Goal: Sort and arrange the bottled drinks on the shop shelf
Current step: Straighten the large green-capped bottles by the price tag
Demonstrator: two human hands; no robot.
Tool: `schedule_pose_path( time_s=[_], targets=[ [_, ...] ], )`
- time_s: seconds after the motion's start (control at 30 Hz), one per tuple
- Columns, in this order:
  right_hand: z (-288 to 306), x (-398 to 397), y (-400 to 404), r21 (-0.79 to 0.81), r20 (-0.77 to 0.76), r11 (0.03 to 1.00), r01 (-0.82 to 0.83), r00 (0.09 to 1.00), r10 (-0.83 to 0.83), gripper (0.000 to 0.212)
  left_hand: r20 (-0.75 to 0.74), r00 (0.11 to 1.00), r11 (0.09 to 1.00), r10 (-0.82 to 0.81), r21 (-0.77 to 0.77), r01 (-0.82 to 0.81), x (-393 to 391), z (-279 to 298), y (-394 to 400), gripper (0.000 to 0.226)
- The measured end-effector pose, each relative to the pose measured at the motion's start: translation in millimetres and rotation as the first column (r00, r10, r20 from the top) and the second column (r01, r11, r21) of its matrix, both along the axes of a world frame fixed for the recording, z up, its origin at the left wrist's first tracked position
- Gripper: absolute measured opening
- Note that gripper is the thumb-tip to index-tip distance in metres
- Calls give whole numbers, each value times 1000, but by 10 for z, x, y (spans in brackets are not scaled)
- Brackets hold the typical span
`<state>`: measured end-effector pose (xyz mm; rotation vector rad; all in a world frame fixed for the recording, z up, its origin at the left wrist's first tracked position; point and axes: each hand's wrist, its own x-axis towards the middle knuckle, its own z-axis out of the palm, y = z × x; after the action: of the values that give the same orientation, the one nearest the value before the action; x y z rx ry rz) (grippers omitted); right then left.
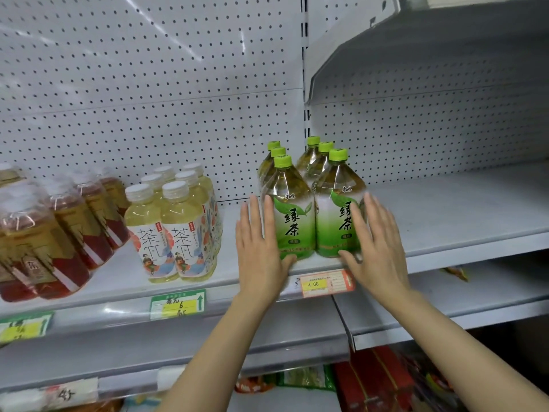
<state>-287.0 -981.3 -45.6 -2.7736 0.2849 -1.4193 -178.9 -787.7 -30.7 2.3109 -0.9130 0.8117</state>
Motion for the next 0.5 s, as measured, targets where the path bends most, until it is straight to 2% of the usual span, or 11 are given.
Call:
schedule_pose_path(
  time_s=[0.1, 0.17, 0.37, 0.5],
  targets=[
    [-16, -7, 97, -138, 32, 990, -4, 999, 8, 95, 236, 971, 990, 25, 132, -58, -86, -75, -1, 122],
    [3, 6, 149, -164, 32, 987, -1, 999, 6, 90, 321, 947, 978, 16, 191, -82, -86, -106, 5, 113],
    [63, 43, 185, -151, 4, 988, 11, 1000, -10, 85, 366, 930, 953, 16, 276, -125, -106, -4, 11, 84],
    [63, 21, 272, -88, -16, 996, 16, 1000, -17, 86, 349, 937, 944, -6, 310, -110, -137, 7, 116, 80]
  ],
)
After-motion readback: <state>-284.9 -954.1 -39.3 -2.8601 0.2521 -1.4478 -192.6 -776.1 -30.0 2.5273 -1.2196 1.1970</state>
